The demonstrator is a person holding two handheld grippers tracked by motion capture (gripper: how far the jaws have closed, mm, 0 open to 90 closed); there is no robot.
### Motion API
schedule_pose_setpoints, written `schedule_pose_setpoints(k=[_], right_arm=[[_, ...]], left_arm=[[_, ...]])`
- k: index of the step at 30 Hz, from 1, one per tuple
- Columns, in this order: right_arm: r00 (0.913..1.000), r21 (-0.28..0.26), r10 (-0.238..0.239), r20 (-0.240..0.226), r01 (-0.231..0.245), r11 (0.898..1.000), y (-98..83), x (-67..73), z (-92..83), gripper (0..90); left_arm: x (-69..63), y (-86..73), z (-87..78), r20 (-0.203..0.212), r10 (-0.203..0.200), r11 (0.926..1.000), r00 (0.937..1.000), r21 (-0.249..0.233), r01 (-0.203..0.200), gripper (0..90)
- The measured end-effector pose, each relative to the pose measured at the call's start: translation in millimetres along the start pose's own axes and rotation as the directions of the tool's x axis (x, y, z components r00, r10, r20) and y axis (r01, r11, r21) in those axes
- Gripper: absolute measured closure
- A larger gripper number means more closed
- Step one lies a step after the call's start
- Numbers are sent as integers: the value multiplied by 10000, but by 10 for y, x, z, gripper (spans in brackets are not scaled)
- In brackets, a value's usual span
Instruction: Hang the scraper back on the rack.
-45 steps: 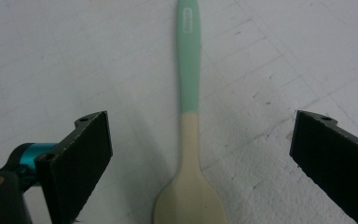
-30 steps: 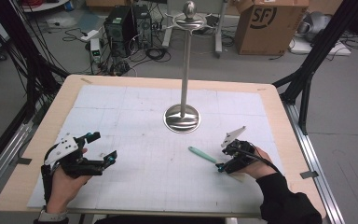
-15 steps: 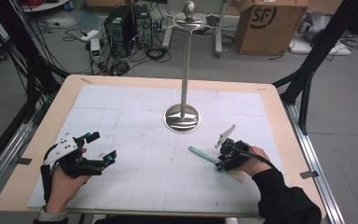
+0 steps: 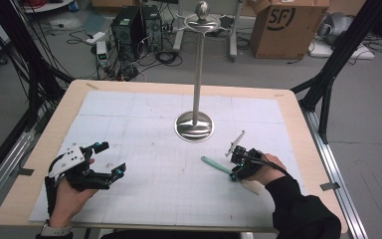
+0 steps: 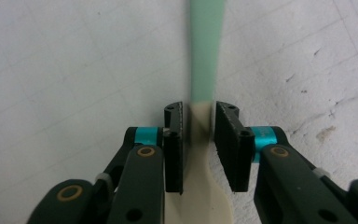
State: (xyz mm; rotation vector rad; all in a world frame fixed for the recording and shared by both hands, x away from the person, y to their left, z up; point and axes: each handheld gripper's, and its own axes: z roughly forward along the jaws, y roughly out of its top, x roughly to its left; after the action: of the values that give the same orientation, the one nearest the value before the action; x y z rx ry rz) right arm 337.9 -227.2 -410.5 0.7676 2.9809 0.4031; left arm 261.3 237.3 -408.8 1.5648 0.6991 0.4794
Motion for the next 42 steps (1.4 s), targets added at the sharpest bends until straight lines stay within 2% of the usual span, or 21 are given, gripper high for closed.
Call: schedule_pose_setpoints(k=[2, 9, 15, 17, 20, 23, 26, 27, 28, 29, 30, 35, 36, 37, 38, 39, 40, 42], right_arm=[[10000, 61, 27, 63, -27, 10000, 5, -4, -4, 798], [9998, 67, -49, 177, 48, 10000, 8, 9, -4, 806], [9997, -509, 241, -9, -242, 9984, -59, -18, -12, 808], [9994, -529, 318, -109, -323, 9981, -73, -31, -27, 807], [9989, -843, 472, -63, -475, 9953, -97, -49, -56, 807], [9977, -1658, 646, -205, -671, 9839, -137, -80, -155, 807], [9972, -2139, 737, -114, -745, 9740, -172, -88, -242, 806], [9972, -2139, 737, -114, -745, 9740, -172, -88, -242, 806], [9963, -2641, 861, -1, -831, 9609, -198, -102, -293, 806], [9963, -2641, 861, -1, -831, 9609, -198, -102, -293, 806], [9949, -3097, 1010, 84, -934, 9462, -229, -107, -350, 806], [9961, -4145, 883, 42, -786, 9066, -303, -121, -453, 806], [9964, -4381, 849, 7, -760, 8957, -319, -123, -473, 806], [9964, -4381, 849, 7, -760, 8957, -319, -123, -473, 806], [9964, -4921, 837, -160, -807, 8668, -357, -129, -519, 806], [9964, -4921, 837, -160, -807, 8668, -357, -129, -519, 806], [9968, -5322, 776, -181, -753, 8433, -387, -135, -554, 805], [9969, -5620, 779, -126, -715, 8240, -404, -131, -579, 805]], left_arm=[[0, 2, -2, 15, -28, 10000, 10000, -19, 29, 22], [-4, -7, 10, 90, 4, 10000, 10000, 86, -5, 23], [17, -9, 3, -6, -65, 9999, 10000, 87, 65, 22], [21, -14, 6, -50, -97, 9999, 9999, 131, 98, 23], [25, -14, 3, -80, -80, 9999, 9999, 117, 81, 23], [26, -11, -6, -46, -126, 9999, 9999, 83, 126, 22], [21, -9, -9, 157, -115, 9999, 9998, 1, 115, 22], [18, -7, -12, 234, -98, 9999, 9997, -37, 99, 22], [15, -6, -14, 279, -104, 9999, 9996, -88, 106, 22], [14, -2, -16, 315, -121, 9998, 9994, -134, 125, 22], [16, -1, -19, 348, -132, 9998, 9993, -153, 137, 22], [18, -2, -18, 254, -116, 9999, 9996, -98, 119, 23], [16, -4, -15, 229, -120, 9999, 9997, -91, 123, 23], [17, -4, -15, 230, -95, 9999, 9997, -64, 96, 23], [17, -4, -15, 223, -92, 9999, 9997, -64, 94, 22], [17, -4, -15, 215, -92, 9999, 9997, -67, 94, 22], [17, -4, -14, 210, -115, 9999, 9997, -78, 117, 23], [19, -5, -14, 206, -105, 9999, 9997, -35, 105, 22]])
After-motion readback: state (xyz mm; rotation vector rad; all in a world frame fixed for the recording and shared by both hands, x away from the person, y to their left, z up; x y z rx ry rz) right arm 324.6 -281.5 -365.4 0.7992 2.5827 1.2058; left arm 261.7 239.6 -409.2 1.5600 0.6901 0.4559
